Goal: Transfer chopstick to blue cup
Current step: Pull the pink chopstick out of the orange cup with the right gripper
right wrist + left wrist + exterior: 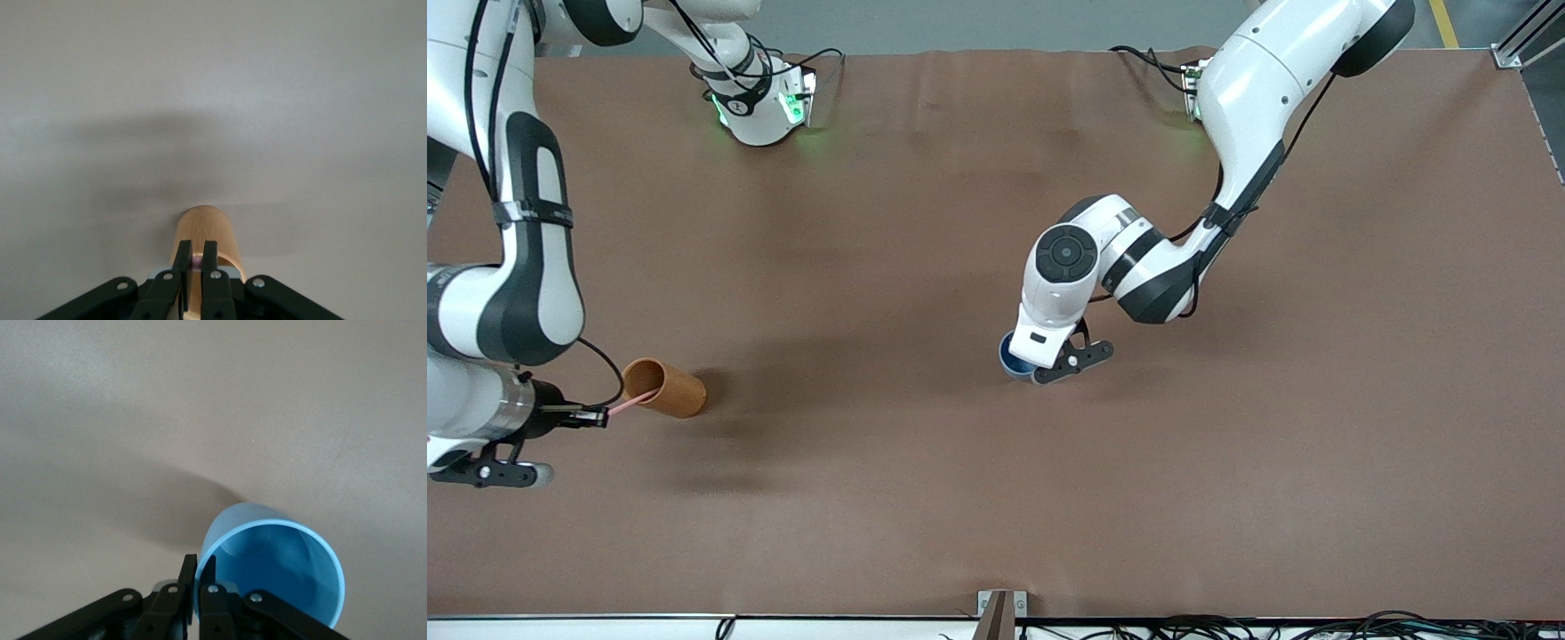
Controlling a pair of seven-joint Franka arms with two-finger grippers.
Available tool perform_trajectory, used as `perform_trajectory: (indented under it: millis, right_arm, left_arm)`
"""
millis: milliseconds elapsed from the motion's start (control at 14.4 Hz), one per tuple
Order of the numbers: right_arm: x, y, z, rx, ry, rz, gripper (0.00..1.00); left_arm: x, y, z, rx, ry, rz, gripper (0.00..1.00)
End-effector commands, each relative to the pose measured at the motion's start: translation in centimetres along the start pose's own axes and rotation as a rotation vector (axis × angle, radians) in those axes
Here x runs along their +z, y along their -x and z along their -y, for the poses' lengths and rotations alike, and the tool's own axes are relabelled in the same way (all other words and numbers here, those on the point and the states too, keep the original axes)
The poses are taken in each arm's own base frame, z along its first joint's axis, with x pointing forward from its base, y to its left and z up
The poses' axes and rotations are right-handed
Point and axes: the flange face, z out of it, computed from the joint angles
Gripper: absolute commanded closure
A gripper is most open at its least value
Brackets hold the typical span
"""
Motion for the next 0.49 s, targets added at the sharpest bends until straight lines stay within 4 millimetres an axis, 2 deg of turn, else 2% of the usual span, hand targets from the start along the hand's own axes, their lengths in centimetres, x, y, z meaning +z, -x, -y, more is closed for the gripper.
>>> perform_trajectory:
  millis: [0, 208, 416]
  right_arm:
    - [-9.3, 3.5, 0.1, 0.005, -0.022, -0.048, 0.98]
    - [-17.1, 6.6, 1.4, -0.017, -0.032, -0.131, 0.98]
    - [-22.1, 9.2, 4.5, -0.066, -0.044, -0.203, 0.98]
  left_arm:
    - [-0.4, -0.5, -0.5, -0.012, 0.019, -0.022, 0.99]
    - [-0.2, -0.3, -0.9, -0.015, 0.047, -0.024, 0.96]
    - [0.4, -0.2, -0.8, -0.027, 0.04, -0.025, 0.93]
